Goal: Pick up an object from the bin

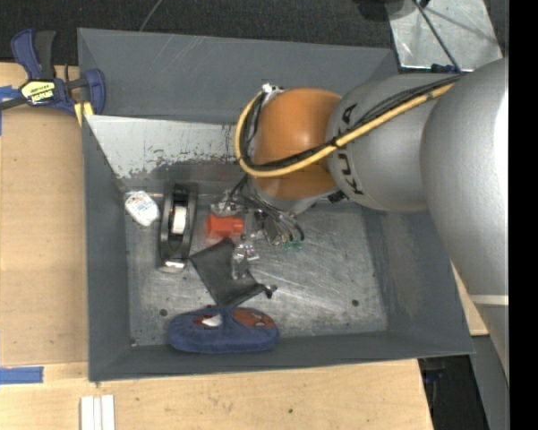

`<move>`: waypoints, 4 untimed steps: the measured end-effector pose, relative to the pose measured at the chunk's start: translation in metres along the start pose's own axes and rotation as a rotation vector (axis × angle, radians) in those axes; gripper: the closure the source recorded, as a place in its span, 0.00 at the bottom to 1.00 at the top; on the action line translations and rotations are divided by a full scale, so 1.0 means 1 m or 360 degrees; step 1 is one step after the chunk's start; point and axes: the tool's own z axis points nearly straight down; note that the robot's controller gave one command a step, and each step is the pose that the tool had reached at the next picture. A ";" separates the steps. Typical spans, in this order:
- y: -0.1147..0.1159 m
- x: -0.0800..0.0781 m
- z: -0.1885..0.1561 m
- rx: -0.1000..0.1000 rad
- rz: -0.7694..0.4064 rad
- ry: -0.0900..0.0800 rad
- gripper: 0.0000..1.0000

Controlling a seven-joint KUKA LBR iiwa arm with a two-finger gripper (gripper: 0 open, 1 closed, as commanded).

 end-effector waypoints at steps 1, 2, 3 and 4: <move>0.003 -0.031 0.012 0.0003 0.0739 0.0029 0.00; 0.001 -0.035 0.009 0.0000 0.0742 -0.0008 1.00; 0.001 -0.038 -0.007 0.0003 0.0740 0.0014 1.00; 0.001 -0.039 -0.020 0.0003 0.0737 0.0014 1.00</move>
Offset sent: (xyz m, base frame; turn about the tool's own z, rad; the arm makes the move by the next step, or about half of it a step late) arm 0.0286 0.0075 -0.0155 0.4682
